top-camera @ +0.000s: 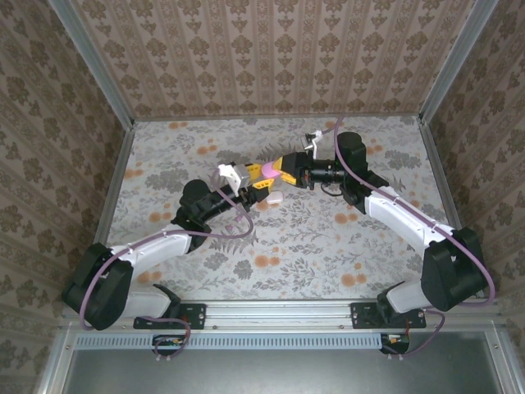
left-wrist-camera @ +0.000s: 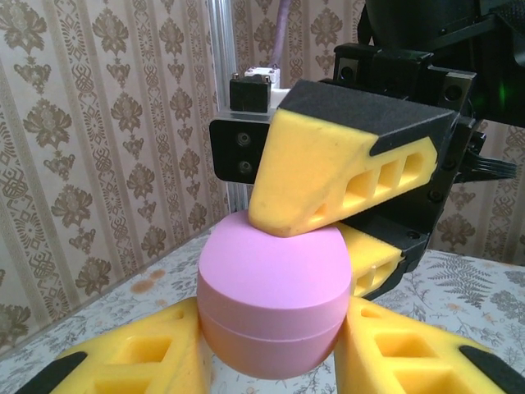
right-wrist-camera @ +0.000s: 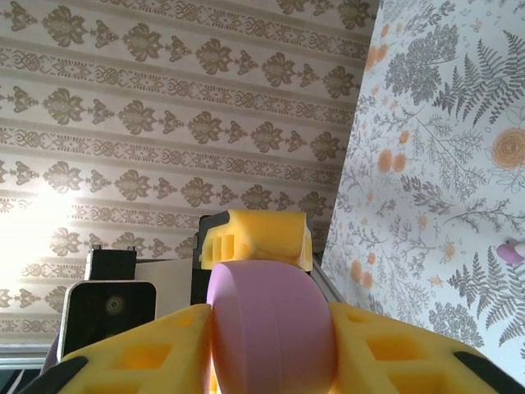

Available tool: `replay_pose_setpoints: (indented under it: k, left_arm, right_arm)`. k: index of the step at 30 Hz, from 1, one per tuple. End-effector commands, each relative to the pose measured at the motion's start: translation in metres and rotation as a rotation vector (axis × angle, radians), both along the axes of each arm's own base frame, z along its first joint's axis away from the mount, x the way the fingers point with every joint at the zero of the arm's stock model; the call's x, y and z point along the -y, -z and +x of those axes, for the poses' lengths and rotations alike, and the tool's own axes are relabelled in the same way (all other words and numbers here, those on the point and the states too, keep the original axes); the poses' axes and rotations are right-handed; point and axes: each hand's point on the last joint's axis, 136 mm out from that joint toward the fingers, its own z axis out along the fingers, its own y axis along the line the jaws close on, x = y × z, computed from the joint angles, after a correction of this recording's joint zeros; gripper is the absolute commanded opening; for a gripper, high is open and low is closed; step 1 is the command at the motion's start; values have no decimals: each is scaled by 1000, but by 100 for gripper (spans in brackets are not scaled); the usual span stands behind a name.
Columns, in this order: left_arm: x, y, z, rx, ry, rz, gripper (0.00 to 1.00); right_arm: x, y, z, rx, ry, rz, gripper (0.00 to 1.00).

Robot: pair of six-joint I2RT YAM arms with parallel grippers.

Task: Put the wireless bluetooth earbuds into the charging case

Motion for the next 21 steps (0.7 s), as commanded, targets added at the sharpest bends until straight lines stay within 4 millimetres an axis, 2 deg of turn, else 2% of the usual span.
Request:
replay_pose_setpoints:
  k: [1,5,10,15,17,21]
  left_arm:
    - [2,-21,-2,59,3,-33,35]
    - [1,-22,-2,53,4,-38,36]
    - [3,-22,-4,54,15,-37,36]
    - [5,-25,-7,57,40,-39,37]
    - [5,-26,-8,57,45,-40,37]
    - [5,-26,-9,55,50,-43,38]
  right_arm:
    - [2,-18,-12,44,-8,-11,49]
    - [7,-17,-11,68,18,-41,50]
    - [4,-19,-9,64,7,-22,46]
    - [3,-21,-6,55,14,-5,50]
    - [1,-23,-6,55,9,13,44]
    - [0,-27,-6,50,2,35,43]
